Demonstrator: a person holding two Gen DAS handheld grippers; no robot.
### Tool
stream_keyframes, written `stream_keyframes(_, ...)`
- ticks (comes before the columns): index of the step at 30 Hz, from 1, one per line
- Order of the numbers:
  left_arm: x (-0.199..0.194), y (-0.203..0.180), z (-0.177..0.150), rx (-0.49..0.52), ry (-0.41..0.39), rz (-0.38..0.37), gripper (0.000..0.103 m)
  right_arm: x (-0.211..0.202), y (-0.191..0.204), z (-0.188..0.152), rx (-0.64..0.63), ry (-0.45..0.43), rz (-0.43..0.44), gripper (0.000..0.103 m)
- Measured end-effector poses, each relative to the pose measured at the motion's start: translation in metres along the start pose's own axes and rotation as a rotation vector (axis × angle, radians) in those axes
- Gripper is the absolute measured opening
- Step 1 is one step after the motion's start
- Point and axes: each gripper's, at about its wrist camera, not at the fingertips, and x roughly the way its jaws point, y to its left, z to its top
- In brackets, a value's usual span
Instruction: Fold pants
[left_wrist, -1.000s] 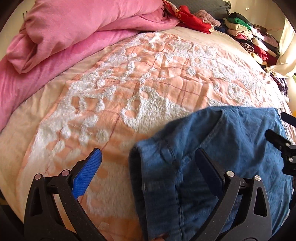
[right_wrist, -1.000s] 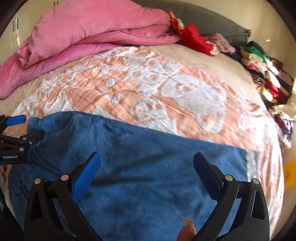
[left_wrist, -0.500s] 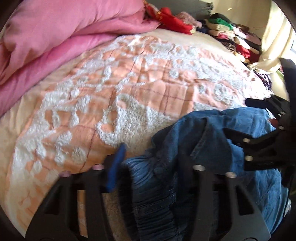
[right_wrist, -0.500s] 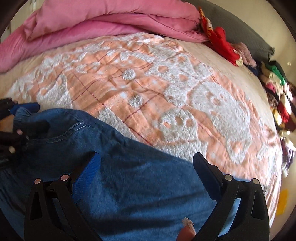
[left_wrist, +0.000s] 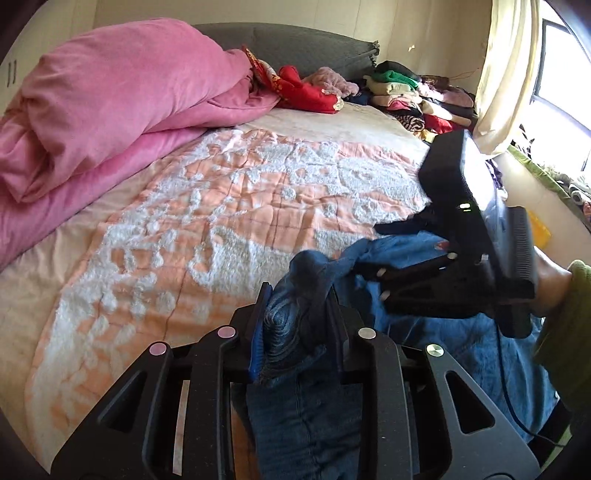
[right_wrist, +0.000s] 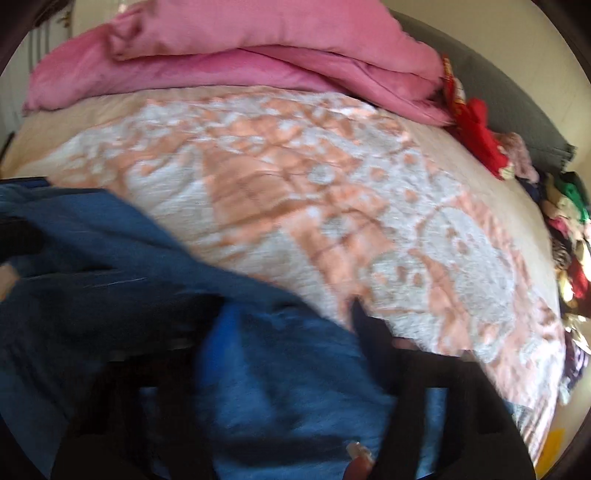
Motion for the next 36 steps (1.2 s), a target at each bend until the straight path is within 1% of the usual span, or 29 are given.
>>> stream_keyframes(3, -0.008, 0.005, -0.006, -0.011, -0.012, 0.014, 0.019, -0.017, 0.008, -0.007, 0.005, -0.031, 0.022, 0.019)
stream_keyframes(6, -0.017, 0.007, -0.009, -0.017, -0.024, 0.017, 0.02, -0.043, 0.007, -0.019, 0.058, -0.087, 0.06, 0.016)
stream_keyframes(10, -0.03, 0.001, -0.019, -0.003, -0.031, 0.014, 0.023, -0.089, 0.004, -0.043, 0.143, -0.163, 0.108, 0.015)
stream_keyframes(14, -0.048, -0.008, -0.03, 0.023, -0.04, -0.001, 0.023, -0.133, 0.016, -0.069, 0.178, -0.221, 0.124, 0.014)
stream_keyframes(16, -0.056, -0.013, -0.036, 0.039, -0.039, -0.009, 0.024, -0.153, 0.024, -0.084, 0.199, -0.242, 0.138, 0.012)
stream_keyframes(19, -0.066, -0.021, -0.046, 0.07, -0.027, 0.0, 0.024, -0.176, 0.038, -0.106, 0.212, -0.26, 0.162, 0.011)
stream_keyframes(20, -0.068, -0.023, -0.05, 0.078, -0.02, 0.002, 0.024, -0.182, 0.043, -0.113, 0.214, -0.262, 0.166, 0.009)
stream_keyframes(21, -0.07, -0.024, -0.052, 0.083, -0.014, 0.004, 0.024, -0.188, 0.048, -0.12, 0.221, -0.261, 0.183, 0.003)
stream_keyframes(24, -0.079, -0.028, -0.064, 0.098, 0.004, -0.012, 0.024, -0.202, 0.068, -0.139, 0.217, -0.262, 0.235, 0.002)
stream_keyframes(27, -0.087, -0.034, -0.075, 0.12, 0.017, -0.025, 0.024, -0.205, 0.086, -0.15, 0.175, -0.236, 0.196, 0.003)
stream_keyframes(28, -0.088, -0.035, -0.079, 0.118, 0.025, -0.035, 0.024, -0.206, 0.089, -0.153, 0.166, -0.238, 0.178, 0.005)
stream_keyframes(29, -0.089, -0.035, -0.081, 0.111, 0.037, -0.049, 0.024, -0.206, 0.09, -0.154, 0.159, -0.239, 0.145, 0.019)
stream_keyframes(30, -0.091, -0.035, -0.083, 0.109, 0.041, -0.05, 0.024, -0.205, 0.091, -0.155, 0.151, -0.231, 0.117, 0.042)
stream_keyframes(31, -0.092, -0.035, -0.085, 0.109, 0.042, -0.047, 0.024, -0.203, 0.091, -0.156, 0.142, -0.226, 0.099, 0.05)
stream_keyframes(32, -0.094, -0.034, -0.085, 0.104, 0.043, -0.049, 0.024, -0.202, 0.094, -0.155, 0.11, -0.227, 0.041, 0.058)
stream_keyframes(33, -0.094, -0.034, -0.086, 0.099, 0.043, -0.051, 0.024, -0.201, 0.099, -0.154, 0.06, -0.228, -0.014, 0.059)
stream_keyframes(34, -0.095, -0.034, -0.086, 0.096, 0.043, -0.053, 0.024, -0.197, 0.107, -0.152, -0.018, -0.231, -0.067, 0.059)
stream_keyframes(36, -0.096, -0.034, -0.086, 0.093, 0.046, -0.051, 0.024, -0.187, 0.117, -0.148, -0.11, -0.221, -0.124, 0.059)
